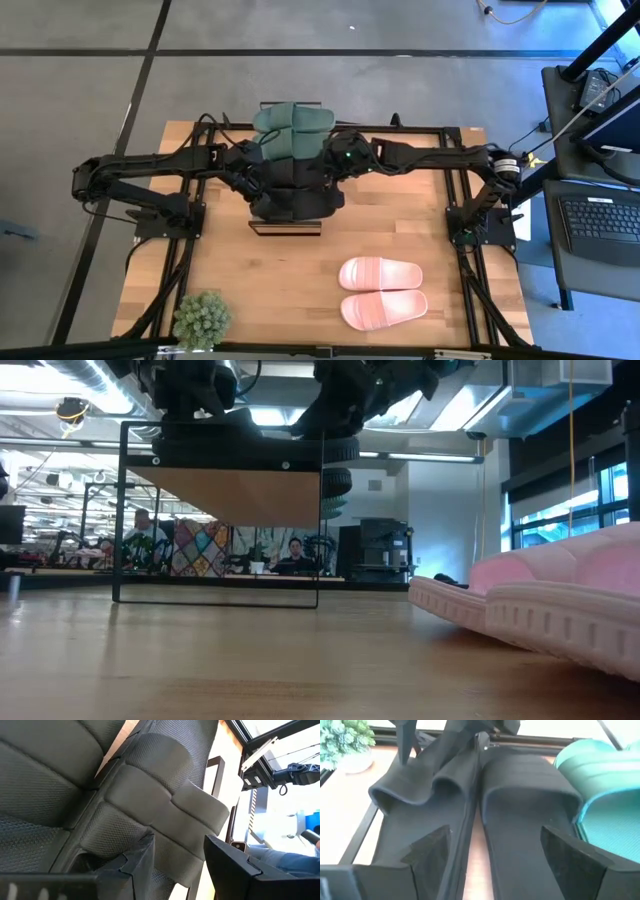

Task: Pick and place slides into the shelf
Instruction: Put the black slipper on the shelf

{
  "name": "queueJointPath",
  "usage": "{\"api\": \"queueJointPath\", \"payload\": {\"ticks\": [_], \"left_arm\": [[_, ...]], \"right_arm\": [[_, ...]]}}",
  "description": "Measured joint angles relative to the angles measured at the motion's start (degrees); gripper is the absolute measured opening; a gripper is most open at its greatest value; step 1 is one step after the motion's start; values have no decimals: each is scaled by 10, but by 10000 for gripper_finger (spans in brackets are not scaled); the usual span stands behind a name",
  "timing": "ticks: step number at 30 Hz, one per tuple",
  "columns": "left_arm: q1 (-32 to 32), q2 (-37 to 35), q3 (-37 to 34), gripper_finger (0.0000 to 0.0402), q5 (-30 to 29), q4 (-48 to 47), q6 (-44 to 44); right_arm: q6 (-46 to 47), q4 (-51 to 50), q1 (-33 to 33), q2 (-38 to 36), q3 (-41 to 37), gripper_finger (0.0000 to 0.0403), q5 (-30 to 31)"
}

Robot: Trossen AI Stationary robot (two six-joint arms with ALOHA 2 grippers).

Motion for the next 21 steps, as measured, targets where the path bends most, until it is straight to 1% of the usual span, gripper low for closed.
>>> {"api": "queueJointPath", "payload": {"ticks": [5,12,21], "left_arm": [[0,0,0,165,0,0,0],[0,0,0,165,1,4,-3],[0,-1,0,165,15,11,-17]], "right_arm": [[2,26,7,11,0,306,-1],[29,56,11,39,0,306,-3],[59,47,14,69,3,306,-6]]}}
